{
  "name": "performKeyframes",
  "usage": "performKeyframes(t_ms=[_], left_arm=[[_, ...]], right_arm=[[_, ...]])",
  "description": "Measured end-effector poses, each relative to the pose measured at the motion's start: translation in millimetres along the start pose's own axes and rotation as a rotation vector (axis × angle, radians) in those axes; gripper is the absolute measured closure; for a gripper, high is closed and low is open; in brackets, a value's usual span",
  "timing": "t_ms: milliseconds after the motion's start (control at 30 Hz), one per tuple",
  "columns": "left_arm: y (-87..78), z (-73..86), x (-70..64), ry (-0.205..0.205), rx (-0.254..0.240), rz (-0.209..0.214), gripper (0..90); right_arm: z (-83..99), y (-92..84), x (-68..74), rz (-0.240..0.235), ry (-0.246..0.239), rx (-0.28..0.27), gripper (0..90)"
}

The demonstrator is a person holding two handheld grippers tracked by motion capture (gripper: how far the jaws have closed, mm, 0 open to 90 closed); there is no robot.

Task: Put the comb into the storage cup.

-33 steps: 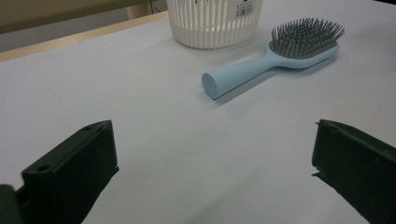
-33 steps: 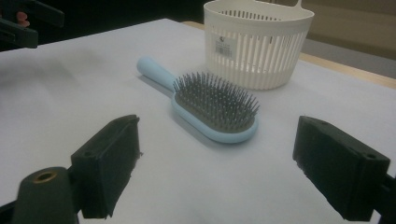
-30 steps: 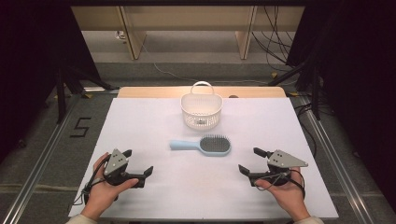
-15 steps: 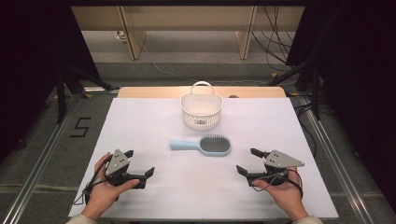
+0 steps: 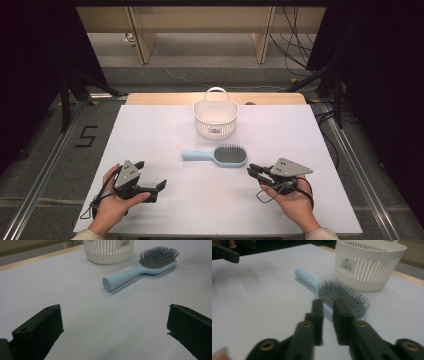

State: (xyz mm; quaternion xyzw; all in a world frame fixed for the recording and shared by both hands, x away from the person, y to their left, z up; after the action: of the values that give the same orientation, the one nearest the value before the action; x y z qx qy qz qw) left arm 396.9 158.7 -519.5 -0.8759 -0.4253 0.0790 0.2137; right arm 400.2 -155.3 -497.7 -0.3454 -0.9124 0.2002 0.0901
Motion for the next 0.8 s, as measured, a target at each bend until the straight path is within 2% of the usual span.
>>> performKeyframes(t_ms=[67, 200, 233, 267, 533, 667, 700, 733, 800], left_arm=[[0.1, 0.1, -0.1, 0.001, 0.000, 0.000, 0.0], [-0.2, -0.3, -0.5, 0.001, -0.001, -0.001, 0.0], [-0.2, -0.3, -0.5, 0.001, -0.001, -0.001, 0.0], [-0.1, 0.0, -0.6, 0.002, 0.000, -0.001, 0.0], [0.4, 0.8, -0.8, 0.001, 0.000, 0.004, 0.0], [0.2, 1.0, -0.7, 0.004, 0.001, 0.004, 0.0], [0.2, 1.0, -0.7, 0.004, 0.001, 0.004, 0.0], [0.3, 1.0, -0.6, 0.004, 0.001, 0.004, 0.0], [0.4, 1.0, -0.9, 0.003, 0.000, 0.006, 0.0]], right_arm=[[-3.7, 7.2, 2.8, -0.001, 0.002, 0.018, 90.0], [-15.5, 28.0, 6.8, 0.010, 0.014, 0.060, 90.0], [-15.5, 28.0, 6.8, 0.010, 0.014, 0.060, 90.0], [-22.8, 42.0, 11.1, 0.004, 0.012, 0.078, 90.0], [-50.4, 112.2, 32.7, -0.039, 0.000, 0.161, 90.0], [-59.5, 144.6, 35.0, -0.023, 0.026, 0.197, 90.0], [-59.5, 144.6, 35.0, -0.023, 0.026, 0.197, 90.0], [-61.1, 157.7, 32.6, -0.005, 0.047, 0.228, 90.0], [-61.7, 163.5, 31.0, 0.004, 0.054, 0.244, 90.0]])
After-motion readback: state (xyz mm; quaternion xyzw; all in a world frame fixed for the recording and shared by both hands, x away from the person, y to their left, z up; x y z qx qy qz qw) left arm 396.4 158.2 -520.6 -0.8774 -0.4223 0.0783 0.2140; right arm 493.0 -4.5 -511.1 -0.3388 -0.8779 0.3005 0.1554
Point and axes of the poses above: each handheld gripper's, and its own axes: y roughly forward along the jaws, z roughly out of its underside, x roughly to its left, the point moved 10 cm from there along y, roughly forward along the jaws, and after that the axes turned 4 degrees about y, right-handed, at the moved point
